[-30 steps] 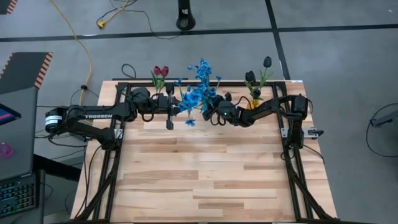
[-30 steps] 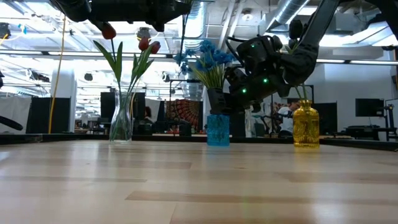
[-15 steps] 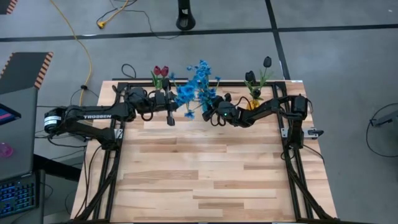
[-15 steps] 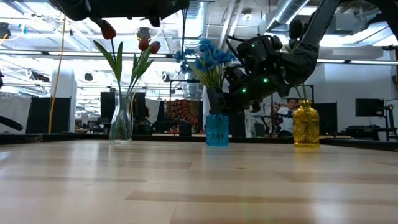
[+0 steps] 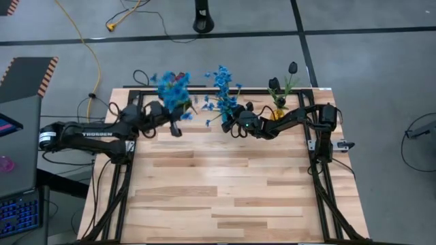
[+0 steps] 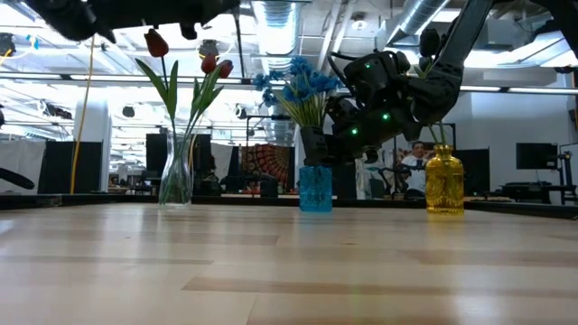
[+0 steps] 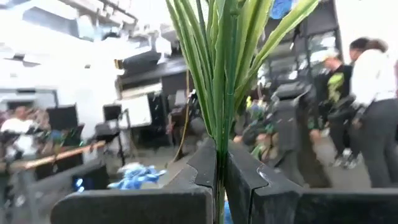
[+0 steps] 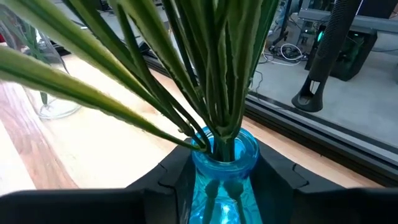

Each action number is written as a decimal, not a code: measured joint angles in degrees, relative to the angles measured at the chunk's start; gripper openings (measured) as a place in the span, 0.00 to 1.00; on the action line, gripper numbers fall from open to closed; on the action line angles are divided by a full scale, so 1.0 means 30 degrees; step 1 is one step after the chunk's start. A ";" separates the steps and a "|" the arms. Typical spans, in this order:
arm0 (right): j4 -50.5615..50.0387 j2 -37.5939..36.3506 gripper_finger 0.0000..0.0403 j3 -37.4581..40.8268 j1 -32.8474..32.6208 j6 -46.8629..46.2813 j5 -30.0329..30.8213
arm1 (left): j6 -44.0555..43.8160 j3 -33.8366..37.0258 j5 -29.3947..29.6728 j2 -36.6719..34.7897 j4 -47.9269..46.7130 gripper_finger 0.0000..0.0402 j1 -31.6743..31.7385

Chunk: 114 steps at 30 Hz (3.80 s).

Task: Sort flowers into vase by color
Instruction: Put the blue flowers into the blue vase

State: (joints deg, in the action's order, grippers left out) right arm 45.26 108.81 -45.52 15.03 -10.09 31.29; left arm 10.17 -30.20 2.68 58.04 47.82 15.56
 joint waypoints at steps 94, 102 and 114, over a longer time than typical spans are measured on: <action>-0.0069 0.0015 0.37 0.0000 -0.0379 0.0000 -0.0510 | 0.3361 -0.4245 -0.4329 1.5074 1.0154 0.00 0.1858; -0.0083 0.0015 0.39 0.0000 -0.0372 -0.0058 -0.0503 | 0.2426 -0.4733 -0.4333 1.8010 1.3569 0.00 0.1890; -0.0091 0.0015 0.40 0.0000 -0.0372 0.0000 -0.0495 | 0.3800 -0.4763 -0.3931 1.8426 1.3888 0.00 0.1926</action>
State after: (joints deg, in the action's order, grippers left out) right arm 44.99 108.86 -45.52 13.91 -10.09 29.80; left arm 21.57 -44.49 -9.11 113.32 89.48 21.34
